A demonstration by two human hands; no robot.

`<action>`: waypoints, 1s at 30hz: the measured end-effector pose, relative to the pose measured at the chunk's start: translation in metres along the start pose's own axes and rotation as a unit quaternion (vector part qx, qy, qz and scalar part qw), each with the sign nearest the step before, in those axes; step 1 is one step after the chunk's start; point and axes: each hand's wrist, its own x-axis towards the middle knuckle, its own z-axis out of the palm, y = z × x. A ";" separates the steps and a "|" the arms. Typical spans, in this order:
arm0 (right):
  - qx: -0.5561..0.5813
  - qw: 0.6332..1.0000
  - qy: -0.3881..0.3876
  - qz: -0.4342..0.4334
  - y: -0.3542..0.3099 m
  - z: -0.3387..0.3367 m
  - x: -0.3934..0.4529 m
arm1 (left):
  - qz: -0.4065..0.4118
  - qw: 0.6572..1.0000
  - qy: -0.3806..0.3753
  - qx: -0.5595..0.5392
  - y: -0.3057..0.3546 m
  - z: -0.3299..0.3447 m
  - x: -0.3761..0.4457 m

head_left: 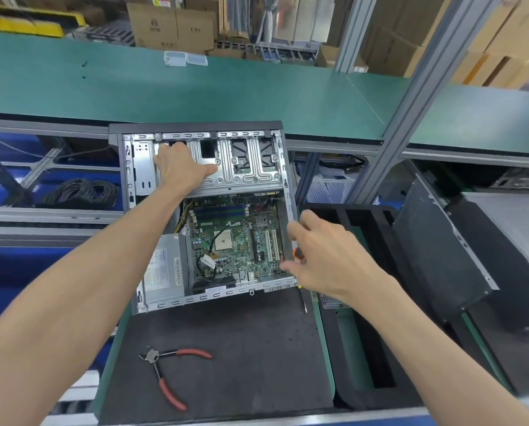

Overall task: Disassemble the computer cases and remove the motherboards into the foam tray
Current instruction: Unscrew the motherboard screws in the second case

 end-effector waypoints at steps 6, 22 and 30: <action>-0.031 0.999 -0.018 0.010 0.007 0.003 -0.002 | -0.009 1.000 -0.005 0.007 -0.001 0.000 0.001; 0.075 0.994 -0.062 -0.049 0.009 -0.003 -0.001 | -0.006 1.000 -0.002 0.005 -0.003 0.006 0.008; -0.023 0.999 -0.011 0.034 0.007 0.003 0.001 | -0.006 1.000 0.005 0.005 -0.005 0.008 0.009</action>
